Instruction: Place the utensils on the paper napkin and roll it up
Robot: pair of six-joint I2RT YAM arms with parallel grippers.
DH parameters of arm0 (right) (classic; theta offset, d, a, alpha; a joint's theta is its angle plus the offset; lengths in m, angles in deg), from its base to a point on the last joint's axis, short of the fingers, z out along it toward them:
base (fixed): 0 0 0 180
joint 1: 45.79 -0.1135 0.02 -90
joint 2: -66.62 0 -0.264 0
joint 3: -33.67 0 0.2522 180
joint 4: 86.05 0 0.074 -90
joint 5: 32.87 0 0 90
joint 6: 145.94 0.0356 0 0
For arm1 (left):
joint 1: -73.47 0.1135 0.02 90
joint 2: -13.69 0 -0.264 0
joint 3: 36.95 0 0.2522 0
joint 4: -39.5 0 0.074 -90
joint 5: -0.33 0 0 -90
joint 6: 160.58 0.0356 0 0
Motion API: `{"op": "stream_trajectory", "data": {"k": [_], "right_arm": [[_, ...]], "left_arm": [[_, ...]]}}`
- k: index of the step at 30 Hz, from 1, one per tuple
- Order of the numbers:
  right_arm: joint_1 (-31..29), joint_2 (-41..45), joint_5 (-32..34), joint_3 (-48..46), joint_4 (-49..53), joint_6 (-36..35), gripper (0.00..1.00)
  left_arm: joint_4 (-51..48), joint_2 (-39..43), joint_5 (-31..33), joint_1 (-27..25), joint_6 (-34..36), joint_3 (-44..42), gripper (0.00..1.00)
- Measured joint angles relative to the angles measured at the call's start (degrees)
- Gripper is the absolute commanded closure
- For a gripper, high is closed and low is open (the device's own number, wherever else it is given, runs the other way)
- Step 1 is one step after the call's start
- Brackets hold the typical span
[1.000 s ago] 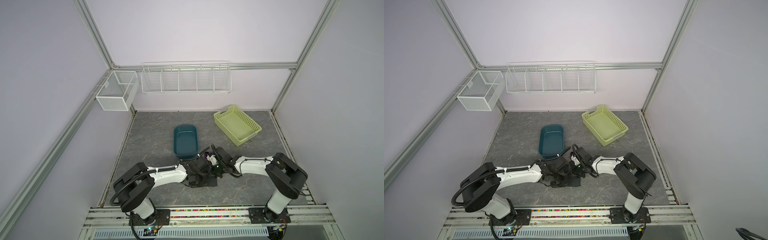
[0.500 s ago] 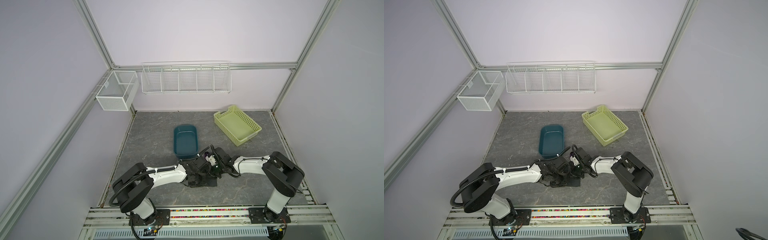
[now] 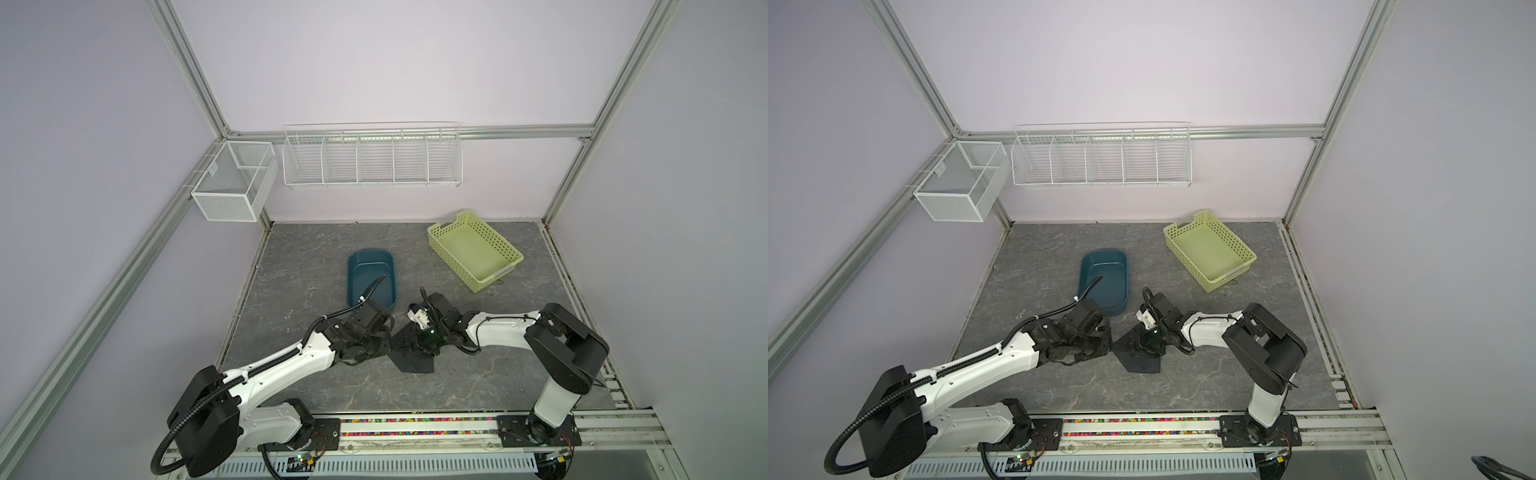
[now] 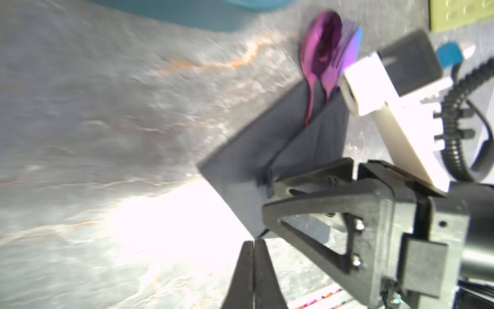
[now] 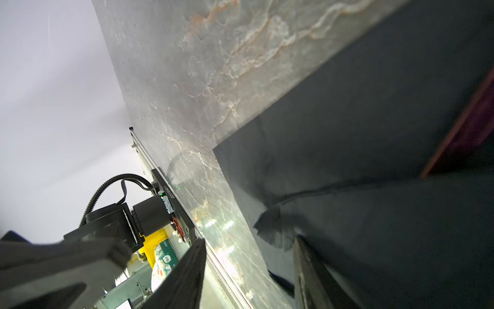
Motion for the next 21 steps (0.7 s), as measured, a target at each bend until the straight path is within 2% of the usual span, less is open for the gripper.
{"op": "stream_trajectory", "data": {"k": [2,9,13,17,21], "right_arm": [[0.0,0.0,0.1,0.0,0.1,0.0,0.49],[0.0,0.0,1.9,-0.1,2.1,0.0,0.79],[0.0,0.0,2.3,-0.1,2.7,-0.1,0.88],[0.0,0.0,2.7,-0.1,3.0,-0.2,0.87],[0.0,-0.2,2.6,-0.1,3.0,-0.3,0.78]], "left_arm": [[-0.7,0.5,0.3,0.8,0.2,-0.5,1.00],[0.1,-1.1,-0.5,1.1,0.3,-1.1,1.00],[1.4,-5.3,-2.7,1.1,0.9,-0.5,1.00],[3.7,-9.3,-5.6,1.1,1.5,0.7,1.00],[6.2,-12.4,-8.4,1.1,1.7,2.2,1.00]]}}
